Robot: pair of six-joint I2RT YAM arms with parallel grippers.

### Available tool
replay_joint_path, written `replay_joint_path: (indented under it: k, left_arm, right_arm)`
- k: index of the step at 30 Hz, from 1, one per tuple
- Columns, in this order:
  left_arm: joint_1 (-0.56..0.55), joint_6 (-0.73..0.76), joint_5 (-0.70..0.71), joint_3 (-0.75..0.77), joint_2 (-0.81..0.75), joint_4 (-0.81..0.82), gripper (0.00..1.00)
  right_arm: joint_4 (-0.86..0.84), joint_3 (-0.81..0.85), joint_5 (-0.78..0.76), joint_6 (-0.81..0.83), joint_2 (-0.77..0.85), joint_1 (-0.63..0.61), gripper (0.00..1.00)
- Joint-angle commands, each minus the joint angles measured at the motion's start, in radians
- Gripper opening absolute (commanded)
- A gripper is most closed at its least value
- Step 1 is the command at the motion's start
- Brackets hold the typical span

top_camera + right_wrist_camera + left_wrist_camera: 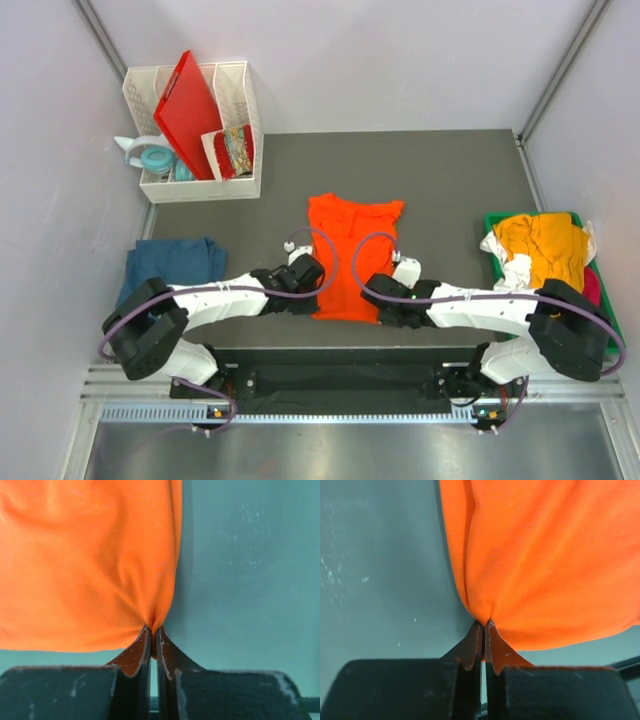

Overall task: Fold and stack the t-shirts
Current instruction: Grab one side of the 2/3 rectangular tshirt with both arms, then fold the long partially folded tshirt into a neat square

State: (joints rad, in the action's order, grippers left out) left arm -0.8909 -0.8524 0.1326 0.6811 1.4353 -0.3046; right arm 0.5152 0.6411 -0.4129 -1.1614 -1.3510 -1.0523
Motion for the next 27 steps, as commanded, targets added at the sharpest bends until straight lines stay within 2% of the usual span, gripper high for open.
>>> replay_joint_path:
  k: [1,7,10,16,20,27]
  left_arm:
    - [-0.009,0.004,-0.021,-0.069,-0.05,-0.134,0.0]
    - [-0.039,0.024,0.044,-0.02,-0.255,-0.217,0.0]
    - [-0.04,0.044,0.065,0.036,-0.306,-0.254,0.0]
    - [-0.04,0.072,0.127,0.188,-0.294,-0.301,0.0]
    - [-0.04,0.098,0.18,0.25,-0.271,-0.277,0.0]
    - [-0.01,0.179,0.321,0.333,-0.194,-0.179,0.0]
  right_arm:
    - [0.126,-0.026,0.051,0.005,0.007,-0.034,0.0]
    - [0.229,0.074,-0.078,-0.02,0.061,-0.101,0.0]
    - [0.267,0.132,-0.116,-0.012,0.078,-0.101,0.0]
    - [0.35,0.281,-0.207,0.034,0.085,-0.1,0.0]
    - [0.381,0.348,-0.248,0.069,0.082,-0.077,0.0]
    - [0.304,0.41,-0.261,0.209,0.073,0.093,0.0]
